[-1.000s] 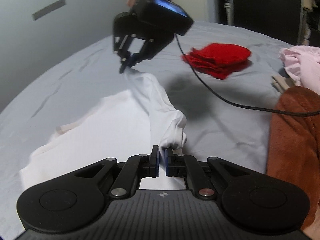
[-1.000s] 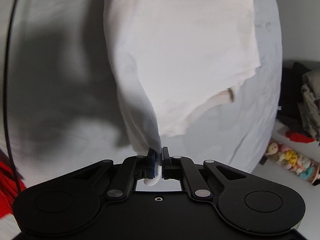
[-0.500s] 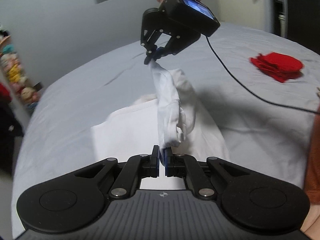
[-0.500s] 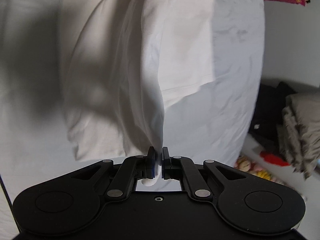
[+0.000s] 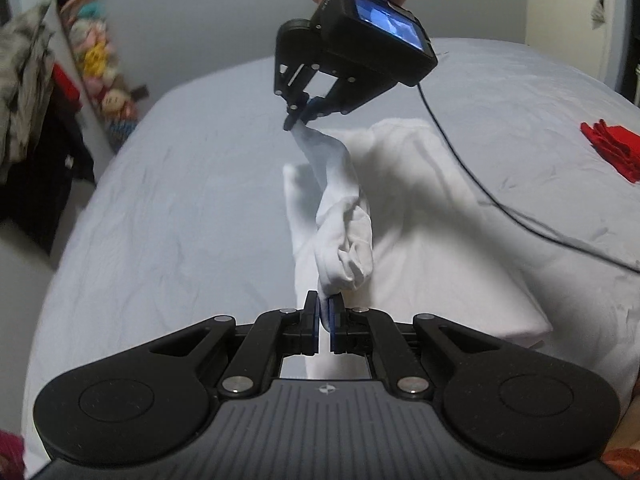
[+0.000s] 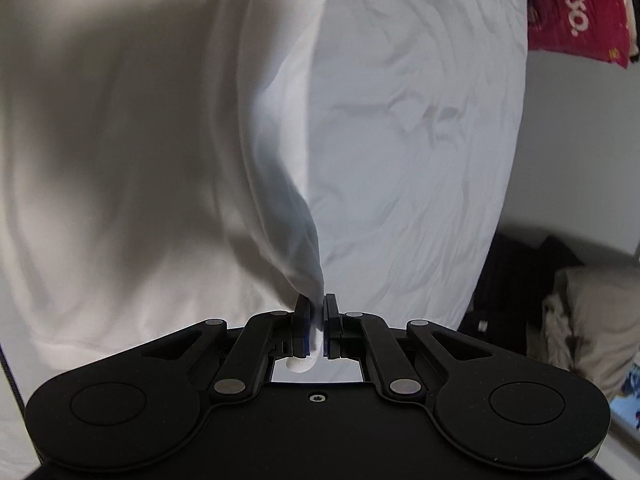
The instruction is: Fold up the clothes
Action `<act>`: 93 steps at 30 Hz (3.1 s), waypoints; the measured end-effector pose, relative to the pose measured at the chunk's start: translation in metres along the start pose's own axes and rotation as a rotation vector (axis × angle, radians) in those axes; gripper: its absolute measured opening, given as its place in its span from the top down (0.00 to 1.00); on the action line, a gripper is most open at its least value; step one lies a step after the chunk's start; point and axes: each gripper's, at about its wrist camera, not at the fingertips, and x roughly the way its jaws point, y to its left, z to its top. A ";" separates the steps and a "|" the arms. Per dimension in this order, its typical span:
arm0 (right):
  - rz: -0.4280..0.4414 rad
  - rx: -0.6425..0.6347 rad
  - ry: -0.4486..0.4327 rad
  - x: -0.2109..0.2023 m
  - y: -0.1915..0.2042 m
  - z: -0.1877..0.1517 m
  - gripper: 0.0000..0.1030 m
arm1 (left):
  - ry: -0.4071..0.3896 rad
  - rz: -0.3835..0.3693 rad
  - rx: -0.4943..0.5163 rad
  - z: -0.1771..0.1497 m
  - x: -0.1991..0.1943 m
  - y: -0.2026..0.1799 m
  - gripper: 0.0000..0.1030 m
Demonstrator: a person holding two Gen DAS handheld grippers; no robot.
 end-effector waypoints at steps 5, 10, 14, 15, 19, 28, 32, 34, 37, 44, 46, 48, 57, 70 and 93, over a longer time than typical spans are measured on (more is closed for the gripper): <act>0.052 -0.009 -0.013 0.030 -0.015 0.014 0.96 | 0.040 0.008 -0.018 -0.005 0.000 0.019 0.88; 0.060 0.059 -0.013 0.032 -0.014 0.015 0.77 | 0.062 0.007 -0.043 -0.007 -0.001 0.028 0.84; 0.064 0.091 0.006 0.024 -0.009 0.009 0.73 | 0.073 0.022 -0.055 -0.008 -0.004 0.031 0.83; 0.062 0.097 0.013 0.026 -0.011 0.009 0.72 | 0.073 0.026 -0.057 -0.009 -0.005 0.032 0.83; 0.049 0.132 0.047 0.028 -0.014 0.010 0.63 | 0.062 0.039 -0.051 -0.009 -0.016 0.031 0.75; 0.047 0.298 0.144 -0.044 0.002 -0.005 0.52 | 0.024 0.071 0.009 0.010 -0.044 0.011 0.65; 0.029 0.500 0.177 -0.059 -0.014 -0.004 0.47 | 0.004 0.086 0.030 0.020 -0.063 -0.003 0.63; 0.030 0.634 0.179 -0.074 -0.011 0.000 0.43 | 0.003 0.089 0.034 0.025 -0.070 -0.009 0.62; 0.048 0.840 0.171 -0.102 -0.007 0.007 0.40 | -0.012 0.093 0.041 0.032 -0.082 -0.023 0.62; -0.022 1.314 0.125 -0.186 0.023 0.031 0.37 | -0.064 0.093 0.050 0.043 -0.106 -0.065 0.53; -0.021 1.485 0.116 -0.211 0.032 0.037 0.35 | -0.066 0.079 0.029 0.045 -0.109 -0.073 0.50; -0.015 1.643 0.104 -0.233 0.041 0.044 0.35 | -0.068 0.064 -0.009 0.044 -0.113 -0.083 0.48; -0.058 2.258 0.059 -0.288 0.069 0.101 0.29 | -0.085 0.084 -0.123 0.030 -0.116 -0.108 0.33; -0.272 2.624 0.053 -0.291 0.107 0.161 0.14 | -0.097 0.040 -0.236 0.003 -0.102 -0.119 0.21; -0.205 2.760 0.155 -0.246 0.156 0.191 0.00 | -0.005 0.106 -0.233 -0.015 -0.061 -0.137 0.18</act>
